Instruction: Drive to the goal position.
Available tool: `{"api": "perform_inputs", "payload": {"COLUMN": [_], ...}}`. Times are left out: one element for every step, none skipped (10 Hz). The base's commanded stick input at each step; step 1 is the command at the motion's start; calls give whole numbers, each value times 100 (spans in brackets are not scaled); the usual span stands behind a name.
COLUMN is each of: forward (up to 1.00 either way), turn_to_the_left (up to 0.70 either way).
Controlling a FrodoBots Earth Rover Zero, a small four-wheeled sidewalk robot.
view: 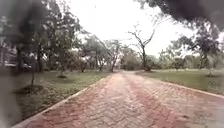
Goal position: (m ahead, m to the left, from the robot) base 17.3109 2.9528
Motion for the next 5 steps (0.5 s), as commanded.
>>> {"api": "perform_inputs", "payload": {"forward": [70,70,70,70,70], "turn_to_the_left": [0,0,0,0,0]}}
